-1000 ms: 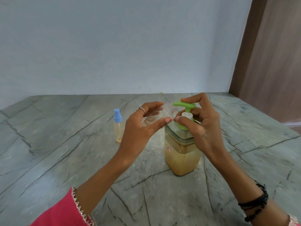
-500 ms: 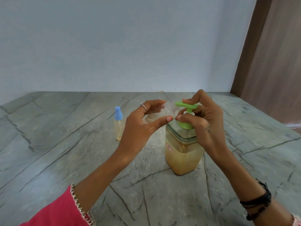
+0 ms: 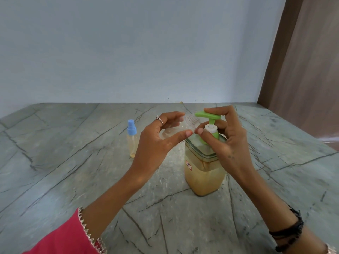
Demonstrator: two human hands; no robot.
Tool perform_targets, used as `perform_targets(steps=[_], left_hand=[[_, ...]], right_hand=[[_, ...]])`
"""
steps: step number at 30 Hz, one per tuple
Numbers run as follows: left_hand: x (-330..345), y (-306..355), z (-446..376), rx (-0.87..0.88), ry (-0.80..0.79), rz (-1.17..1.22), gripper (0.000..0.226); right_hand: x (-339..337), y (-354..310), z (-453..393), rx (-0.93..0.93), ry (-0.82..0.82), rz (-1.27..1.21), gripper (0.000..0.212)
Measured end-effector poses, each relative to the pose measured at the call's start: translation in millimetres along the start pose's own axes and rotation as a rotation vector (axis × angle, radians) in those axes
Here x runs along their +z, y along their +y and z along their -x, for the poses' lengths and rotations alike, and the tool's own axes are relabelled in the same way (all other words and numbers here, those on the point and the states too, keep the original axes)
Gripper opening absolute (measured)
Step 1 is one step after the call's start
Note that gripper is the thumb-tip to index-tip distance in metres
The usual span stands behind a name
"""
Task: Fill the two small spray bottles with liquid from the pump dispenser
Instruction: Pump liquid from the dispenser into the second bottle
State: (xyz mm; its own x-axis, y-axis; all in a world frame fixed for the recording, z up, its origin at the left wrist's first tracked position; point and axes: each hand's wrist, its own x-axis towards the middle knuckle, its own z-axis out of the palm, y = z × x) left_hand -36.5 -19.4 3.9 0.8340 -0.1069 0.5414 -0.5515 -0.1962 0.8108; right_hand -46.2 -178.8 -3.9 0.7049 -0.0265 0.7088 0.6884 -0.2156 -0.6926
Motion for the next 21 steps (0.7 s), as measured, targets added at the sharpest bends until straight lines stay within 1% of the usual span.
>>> perform_targets(steps=[4,10,16,21], left_hand=[[0.2,-0.1,-0.8,-0.001,0.001,-0.005,0.039],[0.8,1.5,-1.1,-0.009,0.003,0.015,0.040],[1.1,2.1,-1.6,-0.012,0.006,0.021,0.040],[1.6,3.2,-1.3,-0.019,0.007,0.028,0.041]], right_hand=[[-0.3,0.8,1.7,-0.011,0.000,-0.007,0.038],[-0.1,0.8,1.5,-0.010,0.002,-0.006,0.037],[-0.3,1.0,-1.8,0.022,0.044,-0.048,0.035],[0.2,-2.6,-6.0,0.054,0.044,-0.039,0.042]])
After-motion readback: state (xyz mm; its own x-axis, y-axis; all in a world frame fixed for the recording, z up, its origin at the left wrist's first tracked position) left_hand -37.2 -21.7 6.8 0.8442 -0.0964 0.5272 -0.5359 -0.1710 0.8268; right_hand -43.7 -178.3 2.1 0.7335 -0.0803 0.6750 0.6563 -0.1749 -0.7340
